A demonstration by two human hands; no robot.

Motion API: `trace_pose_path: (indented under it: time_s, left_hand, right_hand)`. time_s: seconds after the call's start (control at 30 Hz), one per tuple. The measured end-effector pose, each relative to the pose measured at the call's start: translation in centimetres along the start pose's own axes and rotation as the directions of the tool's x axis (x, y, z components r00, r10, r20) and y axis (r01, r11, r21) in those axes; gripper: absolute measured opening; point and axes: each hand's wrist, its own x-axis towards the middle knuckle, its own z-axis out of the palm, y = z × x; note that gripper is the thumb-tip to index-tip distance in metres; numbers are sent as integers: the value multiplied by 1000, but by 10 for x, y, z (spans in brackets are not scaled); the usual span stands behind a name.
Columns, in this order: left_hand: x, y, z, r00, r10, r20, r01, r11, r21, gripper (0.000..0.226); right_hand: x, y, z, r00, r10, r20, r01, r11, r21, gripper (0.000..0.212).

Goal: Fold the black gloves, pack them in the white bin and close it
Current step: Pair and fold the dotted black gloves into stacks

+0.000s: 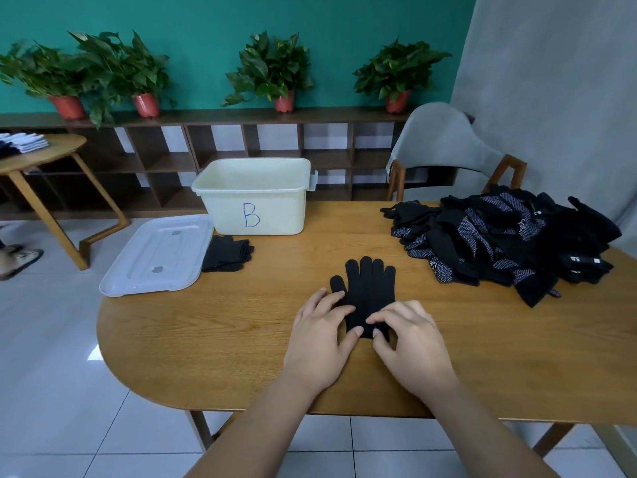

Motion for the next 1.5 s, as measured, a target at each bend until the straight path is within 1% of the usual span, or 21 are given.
trace_pose_path:
  time_s: [0.1,0.23,0.33,0.47,0.63,0.77,0.9,0.97,1.03,1.07,1.1,1.17,1.23,1.33,1.5]
  left_hand:
    - [0,-2,1,999,-3,-37,2,999,-33,39]
    - [0,-5,3,997,-19,-78,14,998,-61,28]
    - [0,-4,4,995,-32,-90,25,997,-72,31]
    - [-1,0,2,996,-29,-82,23,997,-68,42]
    - [-2,1,0,998,2,-62,-5,999,-49,43]
    - [-2,0,0,997,4,-75,-8,999,-54,34]
    - [-2,-2,1,997,-3,-79,-2,998,-58,23]
    - [-2,-3,1,996,-20,-89,12,996,-85,21]
    - [-2,-3,0,994,-30,-109,15,991,-135,22]
    - [-3,-3,-1,992,-33,-123,12,987,-162,22]
    - [-3,-2,-2,990,-39,-134,13,981,-193,22]
    - [-3,0,-6,989,-63,-134,26,965,-260,25]
    - [-4,1,-10,988,-89,-126,47,953,-299,32]
    - [-4,3,-13,983,-131,-127,88,950,-300,45]
    - [-5,1,-10,979,-164,-118,123,946,-298,41]
  right_hand:
    - [1,0,1,999,21,48,-22,1000,5,19]
    - [2,1,2,999,36,33,-37,999,30,17]
    - [1,5,6,1000,30,-8,-30,999,35,15]
    - [0,5,8,999,-6,-49,5,1000,-17,13]
    - [-2,3,9,994,-32,-101,28,999,-43,14]
    - [-2,4,6,992,-30,-124,34,999,32,19]
    - [-2,5,2,994,2,-110,10,995,103,21]
    - [-2,3,1,997,-13,-76,20,996,90,26]
    - [-1,3,2,999,-13,-30,15,998,56,41]
    - [1,4,3,1000,-3,-17,4,999,40,44]
    - [2,4,3,1000,10,-16,-10,1000,29,41]
    - [3,4,2,998,29,-49,-27,999,29,27]
    - [1,0,-1,996,50,-72,-44,996,79,20]
    - [-1,-3,-8,991,105,-80,-88,978,189,21]
    - [0,-4,-11,978,185,-98,-139,923,358,25]
